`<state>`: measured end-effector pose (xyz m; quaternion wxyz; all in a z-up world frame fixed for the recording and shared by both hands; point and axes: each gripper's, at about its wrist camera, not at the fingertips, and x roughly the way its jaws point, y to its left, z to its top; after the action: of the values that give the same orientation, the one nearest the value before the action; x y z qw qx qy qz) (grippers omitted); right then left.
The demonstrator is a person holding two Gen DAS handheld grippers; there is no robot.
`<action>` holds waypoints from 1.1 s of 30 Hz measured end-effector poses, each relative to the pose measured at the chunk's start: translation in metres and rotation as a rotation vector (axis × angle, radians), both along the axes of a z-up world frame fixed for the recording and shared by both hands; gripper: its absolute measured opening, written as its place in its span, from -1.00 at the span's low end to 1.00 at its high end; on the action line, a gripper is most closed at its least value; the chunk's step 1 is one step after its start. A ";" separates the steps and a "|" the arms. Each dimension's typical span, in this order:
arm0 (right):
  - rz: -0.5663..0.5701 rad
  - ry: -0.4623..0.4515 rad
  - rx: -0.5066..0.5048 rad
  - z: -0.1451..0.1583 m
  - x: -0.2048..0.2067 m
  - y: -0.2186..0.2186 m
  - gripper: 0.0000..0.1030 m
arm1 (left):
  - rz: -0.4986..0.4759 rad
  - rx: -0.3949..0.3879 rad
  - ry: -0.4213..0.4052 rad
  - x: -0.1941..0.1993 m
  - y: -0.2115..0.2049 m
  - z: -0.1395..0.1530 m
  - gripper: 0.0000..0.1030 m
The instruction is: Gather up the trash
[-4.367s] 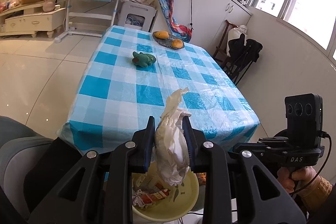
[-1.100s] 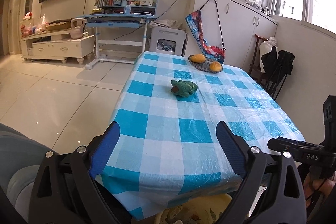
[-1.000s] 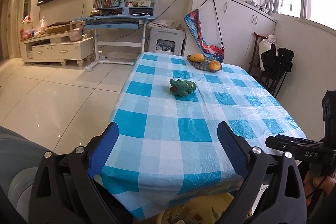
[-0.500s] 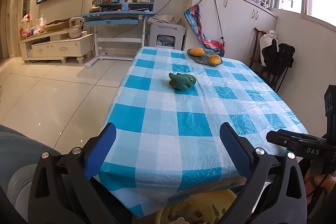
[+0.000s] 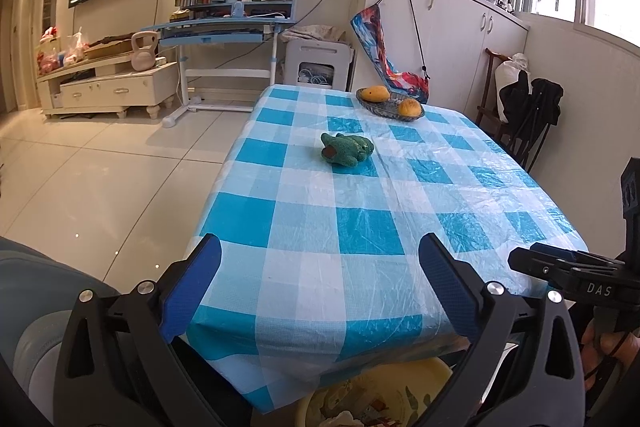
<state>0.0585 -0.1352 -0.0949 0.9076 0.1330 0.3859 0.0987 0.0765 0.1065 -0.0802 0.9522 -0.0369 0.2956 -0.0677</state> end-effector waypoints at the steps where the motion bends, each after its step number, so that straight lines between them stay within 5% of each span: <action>1: 0.000 0.000 0.000 0.000 0.000 0.000 0.36 | 0.000 0.000 0.000 0.000 0.000 0.000 0.86; 33: 0.022 -0.027 -0.023 0.008 -0.001 0.004 0.36 | -0.001 0.002 -0.002 0.000 0.000 0.000 0.86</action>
<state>0.0572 -0.1313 -0.0865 0.9129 0.1172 0.3763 0.1062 0.0763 0.1061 -0.0799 0.9525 -0.0357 0.2948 -0.0681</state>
